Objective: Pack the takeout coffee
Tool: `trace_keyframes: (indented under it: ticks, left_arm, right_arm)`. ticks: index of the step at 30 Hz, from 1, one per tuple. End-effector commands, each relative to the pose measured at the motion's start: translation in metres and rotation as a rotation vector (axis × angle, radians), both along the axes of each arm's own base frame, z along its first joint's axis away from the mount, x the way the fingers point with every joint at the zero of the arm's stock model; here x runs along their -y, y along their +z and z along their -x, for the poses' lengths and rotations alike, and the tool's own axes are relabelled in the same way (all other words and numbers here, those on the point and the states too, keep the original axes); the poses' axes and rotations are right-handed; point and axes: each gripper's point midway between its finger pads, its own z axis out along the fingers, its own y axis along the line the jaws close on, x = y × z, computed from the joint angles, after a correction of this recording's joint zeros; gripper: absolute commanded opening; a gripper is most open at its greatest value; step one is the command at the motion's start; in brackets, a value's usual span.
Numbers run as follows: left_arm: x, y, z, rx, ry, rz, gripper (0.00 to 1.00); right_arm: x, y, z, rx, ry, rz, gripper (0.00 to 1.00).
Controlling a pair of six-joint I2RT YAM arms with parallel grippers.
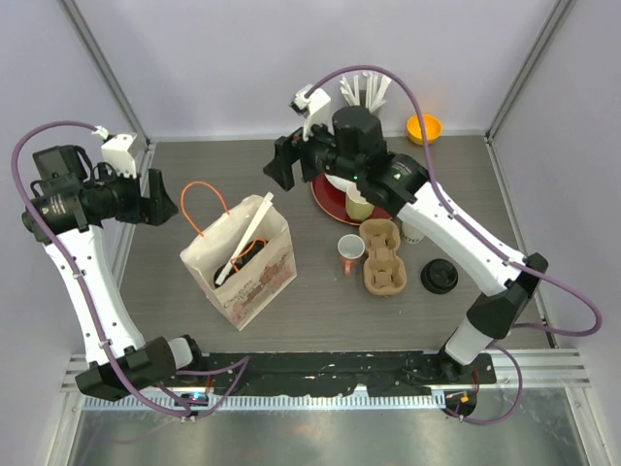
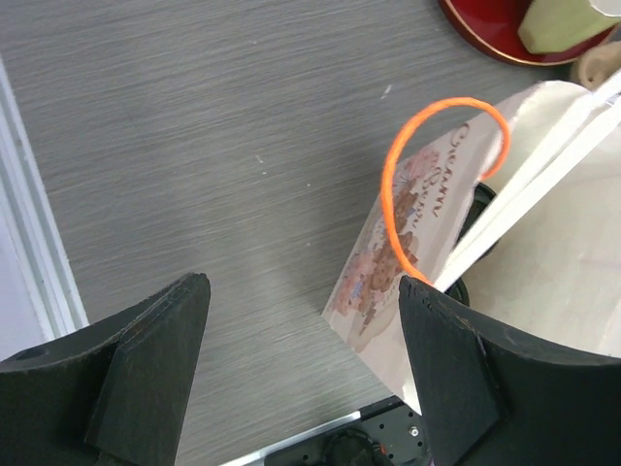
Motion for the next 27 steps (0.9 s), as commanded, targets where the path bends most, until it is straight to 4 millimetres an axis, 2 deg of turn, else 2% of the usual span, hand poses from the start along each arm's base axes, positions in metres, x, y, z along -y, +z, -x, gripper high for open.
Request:
trace_keyframes:
  ticks: [1,3,4,5,6,7,8,9,10,11,12,13,14,15,16,17,19,20,21,22,23,24,25,26,27]
  left_arm:
    - [-0.031,0.008,-0.021,0.070,0.147,-0.086,0.83]
    - [-0.047,0.005,-0.032,0.066,0.233,-0.098,0.84]
    - [-0.054,0.006,-0.037,0.075,0.268,-0.111,0.84]
    - [-0.065,0.009,-0.044,0.099,0.312,-0.137,0.85]
    - [-0.067,0.010,-0.048,0.110,0.330,-0.131,0.85]
    - [-0.069,0.008,-0.051,0.116,0.338,-0.127,0.85]
    - [-0.072,0.012,-0.058,0.150,0.350,-0.131,0.86]
    - [-0.075,0.011,-0.062,0.157,0.357,-0.131,0.86]
    - [-0.077,0.003,-0.065,0.146,0.375,-0.117,0.86]
    - [-0.084,0.003,-0.072,0.163,0.399,-0.129,0.86]
    - [-0.088,-0.005,-0.078,0.148,0.410,-0.121,0.86]
    - [-0.090,-0.015,-0.082,0.131,0.415,-0.121,0.86]
    - [-0.096,-0.019,-0.089,0.139,0.433,-0.127,0.86]
    - [-0.100,-0.035,-0.096,0.106,0.444,-0.116,0.86]
    - [-0.103,-0.042,-0.099,0.096,0.448,-0.116,0.86]
    - [-0.106,-0.050,-0.108,0.092,0.453,-0.112,0.86]
    - [-0.110,-0.069,-0.113,0.064,0.468,-0.102,0.86]
    - [-0.116,-0.071,-0.121,0.086,0.480,-0.109,0.86]
    - [-0.116,-0.087,-0.123,0.057,0.484,-0.100,0.87]
    - [-0.118,-0.094,-0.126,0.056,0.486,-0.099,0.88]
    - [-0.121,-0.095,-0.133,0.082,0.490,-0.103,0.88]
    - [-0.122,-0.110,-0.134,0.064,0.493,-0.098,0.88]
    - [-0.122,-0.115,-0.135,0.066,0.496,-0.095,0.89]
    - [-0.123,-0.119,-0.137,0.069,0.498,-0.091,0.90]
    - [-0.125,-0.128,-0.140,0.081,0.502,-0.093,0.96]
  right_arm:
    - [0.066,0.039,-0.034,0.092,-0.232,-0.022,0.87]
    - [0.111,0.040,-0.061,0.072,-0.379,-0.041,0.87]
    - [0.127,0.027,-0.070,0.047,-0.421,-0.030,0.87]
    - [0.142,0.024,-0.078,0.044,-0.463,-0.040,0.87]
    - [0.160,0.030,-0.079,0.051,-0.509,-0.065,0.87]
    - [0.190,0.009,-0.093,0.025,-0.587,-0.045,0.87]
    - [0.205,0.010,-0.097,0.035,-0.629,-0.065,0.87]
    - [0.224,-0.004,-0.098,0.016,-0.676,-0.054,0.87]
    - [0.253,-0.007,-0.104,0.009,-0.751,-0.069,0.87]
    - [0.270,-0.010,-0.107,0.012,-0.794,-0.079,0.87]
    - [0.287,-0.020,-0.104,-0.002,-0.841,-0.081,0.87]
    - [0.313,-0.021,-0.107,0.008,-0.905,-0.094,0.87]
    - [0.327,-0.025,-0.106,0.007,-0.940,-0.099,0.87]
    - [0.342,-0.033,-0.100,0.005,-0.981,-0.101,0.87]
    - [0.364,-0.033,-0.101,0.019,-1.037,-0.115,0.87]
    - [0.375,-0.049,-0.098,0.001,-1.072,-0.099,0.87]
    - [0.398,-0.049,-0.091,0.026,-1.141,-0.115,0.87]
    - [0.415,-0.063,-0.088,0.007,-1.183,-0.109,0.87]
    - [0.419,-0.064,-0.086,0.005,-1.189,-0.120,0.87]
    - [0.430,-0.069,-0.084,-0.007,-1.221,-0.140,0.87]
    - [0.433,-0.082,-0.082,-0.032,-1.227,-0.137,0.87]
    - [0.437,-0.084,-0.081,-0.032,-1.235,-0.150,0.87]
    - [0.440,-0.085,-0.079,-0.030,-1.247,-0.165,0.87]
    - [0.444,-0.097,-0.076,-0.045,-1.262,-0.156,0.87]
    - [0.447,-0.096,-0.075,-0.025,-1.272,-0.161,0.87]
